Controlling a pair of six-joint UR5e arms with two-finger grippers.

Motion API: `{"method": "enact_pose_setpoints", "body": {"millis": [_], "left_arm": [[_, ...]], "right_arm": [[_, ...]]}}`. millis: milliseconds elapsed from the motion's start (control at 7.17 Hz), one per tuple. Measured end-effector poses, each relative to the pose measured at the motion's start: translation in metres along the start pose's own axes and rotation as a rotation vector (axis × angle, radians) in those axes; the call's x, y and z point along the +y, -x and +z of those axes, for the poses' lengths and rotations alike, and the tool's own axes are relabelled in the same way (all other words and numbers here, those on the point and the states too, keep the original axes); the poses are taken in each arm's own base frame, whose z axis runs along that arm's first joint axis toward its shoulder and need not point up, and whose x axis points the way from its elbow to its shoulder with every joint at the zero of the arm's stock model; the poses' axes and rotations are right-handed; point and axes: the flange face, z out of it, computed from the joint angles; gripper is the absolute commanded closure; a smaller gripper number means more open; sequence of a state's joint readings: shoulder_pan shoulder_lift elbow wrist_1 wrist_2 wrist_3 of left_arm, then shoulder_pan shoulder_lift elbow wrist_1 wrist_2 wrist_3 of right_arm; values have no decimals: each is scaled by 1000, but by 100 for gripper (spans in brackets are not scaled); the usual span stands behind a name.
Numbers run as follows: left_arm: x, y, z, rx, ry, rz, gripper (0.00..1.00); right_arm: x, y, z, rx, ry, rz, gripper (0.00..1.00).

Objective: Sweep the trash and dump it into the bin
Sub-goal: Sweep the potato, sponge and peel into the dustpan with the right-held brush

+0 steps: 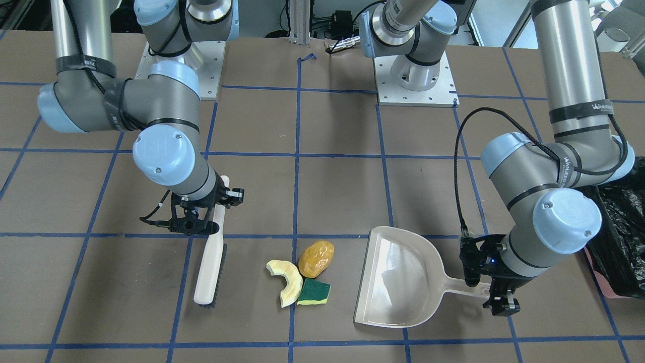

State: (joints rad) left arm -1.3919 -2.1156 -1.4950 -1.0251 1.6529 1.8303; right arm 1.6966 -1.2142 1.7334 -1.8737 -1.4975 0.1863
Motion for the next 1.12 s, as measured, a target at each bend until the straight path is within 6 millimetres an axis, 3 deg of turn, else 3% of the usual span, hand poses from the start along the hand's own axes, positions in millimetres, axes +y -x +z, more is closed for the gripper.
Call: {"method": "enact_pose_setpoints", "body": {"millis": [140, 279, 419, 698, 837, 1116], "left_arm": [[0, 0, 2, 2, -4, 0, 21], [1, 0, 4, 3, -5, -1, 37], [0, 0, 7, 4, -5, -1, 66], [-4, 0, 10, 6, -3, 4, 70], [-5, 0, 11, 7, -4, 5, 78], [-6, -3, 10, 10, -3, 4, 80]], "right_arm": [[6, 14, 3, 5, 1, -15, 100], [10, 24, 5, 9, 0, -27, 100], [16, 36, 8, 15, 0, -45, 100], [25, 56, 13, 24, -2, -62, 100], [26, 59, 14, 25, -3, -61, 100], [21, 63, 17, 27, -1, -59, 100]]}}
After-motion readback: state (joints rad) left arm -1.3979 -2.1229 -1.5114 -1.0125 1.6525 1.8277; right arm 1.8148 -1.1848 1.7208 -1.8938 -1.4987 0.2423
